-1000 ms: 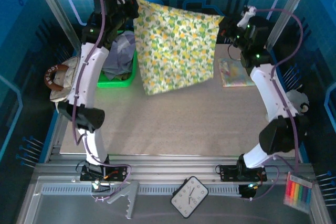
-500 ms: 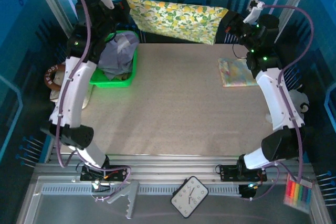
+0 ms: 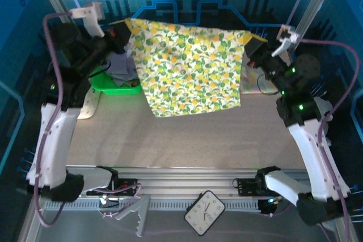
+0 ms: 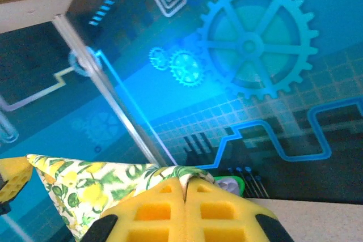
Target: Fold and stack the skirts
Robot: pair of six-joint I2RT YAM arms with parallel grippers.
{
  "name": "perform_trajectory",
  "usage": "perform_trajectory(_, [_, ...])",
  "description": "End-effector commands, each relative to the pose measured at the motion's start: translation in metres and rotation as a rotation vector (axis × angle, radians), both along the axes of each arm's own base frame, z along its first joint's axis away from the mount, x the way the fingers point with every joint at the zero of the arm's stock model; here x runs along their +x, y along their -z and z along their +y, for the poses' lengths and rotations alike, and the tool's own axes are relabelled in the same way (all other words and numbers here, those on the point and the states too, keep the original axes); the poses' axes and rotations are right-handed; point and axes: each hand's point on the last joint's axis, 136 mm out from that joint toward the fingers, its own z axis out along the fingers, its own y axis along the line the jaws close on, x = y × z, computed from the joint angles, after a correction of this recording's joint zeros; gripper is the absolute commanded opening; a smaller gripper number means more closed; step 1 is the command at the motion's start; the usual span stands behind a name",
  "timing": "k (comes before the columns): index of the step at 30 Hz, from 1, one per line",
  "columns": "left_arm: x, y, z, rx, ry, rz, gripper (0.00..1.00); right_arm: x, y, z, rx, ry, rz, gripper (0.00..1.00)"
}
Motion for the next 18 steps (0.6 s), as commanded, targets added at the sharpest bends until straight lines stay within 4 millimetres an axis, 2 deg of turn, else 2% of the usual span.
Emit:
perform_trajectory(1, [-0.052,-0.006,-0.008,-0.055,0.113,-0.011,0.0,-0.043,-0.005,-0.01,0.001,0.041,-0.093,0.0])
perform_trajectory(5, [-0.078,0.006,-0.01,-0.073,0.163,0.033,0.0,-0.077,-0.002,-0.012,-0.018,0.029,-0.133,0.0])
perform_trajectory(7, [-0.077,0.017,-0.009,-0.081,0.155,0.068,0.0,-0.082,0.003,-0.013,-0.03,0.03,-0.128,0.0])
perform_trajectory(9, [-0.067,0.029,-0.01,-0.095,0.145,0.109,0.0,-0.079,0.015,-0.014,-0.049,0.042,-0.099,0.0])
perform_trajectory(11, [-0.048,0.043,-0.009,-0.102,0.104,0.17,0.0,-0.065,0.032,-0.018,-0.064,0.085,-0.044,0.0])
perform_trajectory(14, [0.0,0.08,-0.003,-0.075,-0.009,0.333,0.0,-0.037,0.063,-0.016,-0.09,0.12,0.039,0.0])
perform_trajectory(18, [0.074,0.147,-0.008,0.002,-0.087,0.503,0.0,0.024,0.132,-0.009,-0.152,0.153,0.199,0.0])
